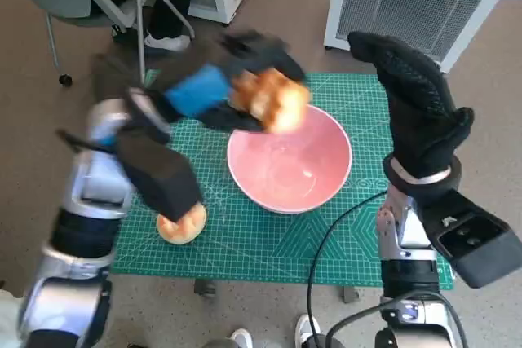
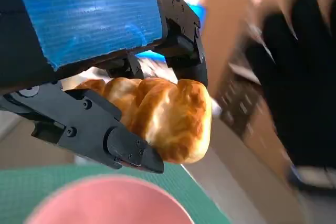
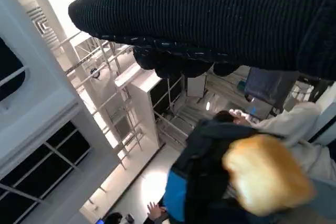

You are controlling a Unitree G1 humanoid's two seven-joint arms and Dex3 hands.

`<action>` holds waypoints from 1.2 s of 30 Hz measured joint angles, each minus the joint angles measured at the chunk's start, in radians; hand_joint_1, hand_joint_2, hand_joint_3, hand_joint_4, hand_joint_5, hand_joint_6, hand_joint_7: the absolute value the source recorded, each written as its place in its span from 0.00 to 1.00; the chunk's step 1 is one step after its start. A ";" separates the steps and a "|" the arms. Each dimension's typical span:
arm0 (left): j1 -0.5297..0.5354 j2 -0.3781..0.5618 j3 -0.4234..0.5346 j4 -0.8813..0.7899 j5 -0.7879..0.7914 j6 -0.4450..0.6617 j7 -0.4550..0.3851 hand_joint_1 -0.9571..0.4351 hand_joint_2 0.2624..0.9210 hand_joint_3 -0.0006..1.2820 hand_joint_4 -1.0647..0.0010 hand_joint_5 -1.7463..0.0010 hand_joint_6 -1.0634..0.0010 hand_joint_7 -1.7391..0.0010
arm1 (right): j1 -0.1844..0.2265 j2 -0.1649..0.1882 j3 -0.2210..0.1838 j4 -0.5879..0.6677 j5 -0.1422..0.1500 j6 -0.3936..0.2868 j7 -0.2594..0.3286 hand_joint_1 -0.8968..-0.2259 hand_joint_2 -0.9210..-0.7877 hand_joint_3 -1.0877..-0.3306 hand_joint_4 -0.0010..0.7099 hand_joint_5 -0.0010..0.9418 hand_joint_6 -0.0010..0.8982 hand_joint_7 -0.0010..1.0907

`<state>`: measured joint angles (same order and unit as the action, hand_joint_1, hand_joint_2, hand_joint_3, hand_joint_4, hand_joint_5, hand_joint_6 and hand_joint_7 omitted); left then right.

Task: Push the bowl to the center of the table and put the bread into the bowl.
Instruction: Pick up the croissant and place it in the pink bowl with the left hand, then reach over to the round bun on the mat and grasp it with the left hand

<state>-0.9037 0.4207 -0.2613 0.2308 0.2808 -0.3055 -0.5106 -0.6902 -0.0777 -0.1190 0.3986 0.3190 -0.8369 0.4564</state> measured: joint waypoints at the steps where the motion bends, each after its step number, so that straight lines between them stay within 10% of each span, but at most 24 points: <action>1: -0.003 -0.007 -0.010 0.003 0.004 0.013 -0.009 0.68 0.98 0.12 0.53 0.39 0.52 0.32 | 0.000 0.000 0.000 0.000 0.000 0.000 0.001 0.53 0.00 0.32 0.30 0.04 0.00 0.60; 4: -0.012 -0.028 -0.043 0.028 0.013 0.062 -0.054 0.64 0.95 0.05 0.63 0.83 0.58 0.76 | 0.001 -0.001 0.000 0.000 0.001 -0.001 0.005 0.53 0.00 0.32 0.30 0.04 0.00 0.60; 9: -0.021 -0.034 -0.104 0.092 0.052 0.131 -0.143 0.55 0.88 0.01 0.86 0.97 0.69 0.96 | 0.004 -0.004 -0.001 -0.002 0.001 -0.001 0.006 0.52 0.00 0.31 0.29 0.05 0.00 0.60; 28: 0.117 0.059 -0.044 -0.100 0.064 0.069 -0.158 0.45 0.82 0.00 1.00 1.00 0.83 1.00 | 0.042 -0.007 0.007 -0.061 0.002 0.020 0.005 0.52 0.00 0.31 0.26 0.08 0.00 0.62; 31: 0.166 0.099 0.012 -0.202 0.025 0.063 -0.161 0.47 0.82 0.00 0.99 1.00 0.80 0.99 | 0.045 -0.004 0.008 -0.070 0.009 0.021 0.005 0.51 0.00 0.32 0.08 0.36 0.00 0.63; 36: 0.253 0.175 0.126 -0.348 -0.056 0.052 -0.166 0.48 0.83 0.00 0.94 0.99 0.75 0.97 | 0.048 0.004 0.012 -0.078 0.023 0.023 0.005 0.51 0.00 0.32 0.01 0.47 0.00 0.63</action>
<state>-0.6506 0.5957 -0.1353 -0.1176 0.2245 -0.2531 -0.6763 -0.6419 -0.0737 -0.1072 0.3205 0.3424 -0.8135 0.4618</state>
